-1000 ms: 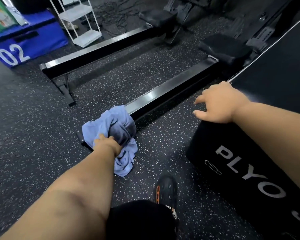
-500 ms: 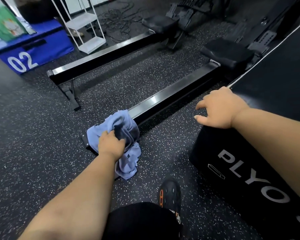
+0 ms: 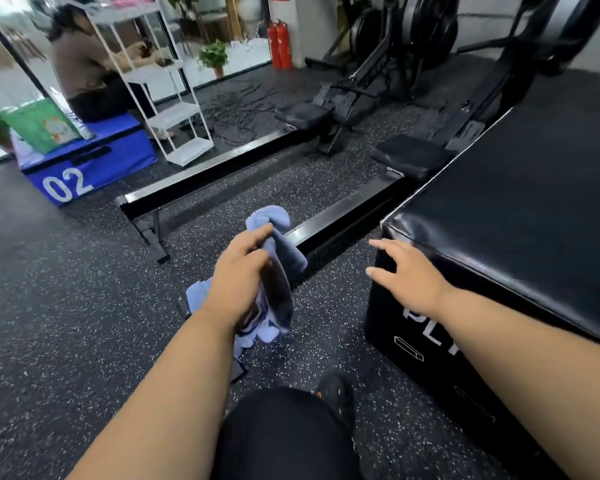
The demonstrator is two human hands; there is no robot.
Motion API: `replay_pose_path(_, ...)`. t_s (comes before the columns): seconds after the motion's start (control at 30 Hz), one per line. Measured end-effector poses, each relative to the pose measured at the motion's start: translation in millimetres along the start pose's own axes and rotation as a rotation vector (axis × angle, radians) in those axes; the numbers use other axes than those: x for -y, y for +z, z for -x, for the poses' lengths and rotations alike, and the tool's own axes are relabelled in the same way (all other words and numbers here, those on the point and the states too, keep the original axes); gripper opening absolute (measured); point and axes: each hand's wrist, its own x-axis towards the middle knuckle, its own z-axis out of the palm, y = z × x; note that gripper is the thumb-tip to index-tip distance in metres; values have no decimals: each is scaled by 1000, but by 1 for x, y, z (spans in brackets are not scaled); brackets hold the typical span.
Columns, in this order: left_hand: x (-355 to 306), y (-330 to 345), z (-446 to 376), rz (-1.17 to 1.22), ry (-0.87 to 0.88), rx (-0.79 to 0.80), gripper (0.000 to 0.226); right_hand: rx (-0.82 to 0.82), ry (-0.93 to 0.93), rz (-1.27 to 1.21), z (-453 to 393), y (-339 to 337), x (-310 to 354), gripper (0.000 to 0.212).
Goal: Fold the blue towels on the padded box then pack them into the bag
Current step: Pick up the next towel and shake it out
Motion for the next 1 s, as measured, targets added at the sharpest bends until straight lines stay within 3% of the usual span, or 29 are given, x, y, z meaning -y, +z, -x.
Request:
replay_pose_path(0.13,-68,9,51,536,-30,194,50,-41,235,-498,80,-15,17,47)
replay_pose_path(0.23,-100,14,77,713,14,321,64,0,298,-674,130,-34,27,26)
replay_pose_path(0.3,-117,15,93,794,27,391,70,-11,297,-738,158,-48,36,25)
replay_pose_path(0.4,-139,24,122,839,51,539,89,-40,300,-778,195,-73,52,38)
replay_pose_path(0.47,-152,33,142,840,71,628,83,-48,256,-809,218,-88,64,46)
replay_pose_path(0.67,-172,52,189,835,53,696,89,-336,219,-860,282,-129,76,26)
replay_pose_path(0.83,-184,57,215,816,20,746,96,-619,163,-992,316,-188,80,24)
replay_pose_path(0.9,-192,60,223,813,20,761,101,-593,189,-998,326,-199,82,31)
replay_pose_path(1.0,-206,63,231,799,36,780,108,-309,372,-935,333,-180,76,36)
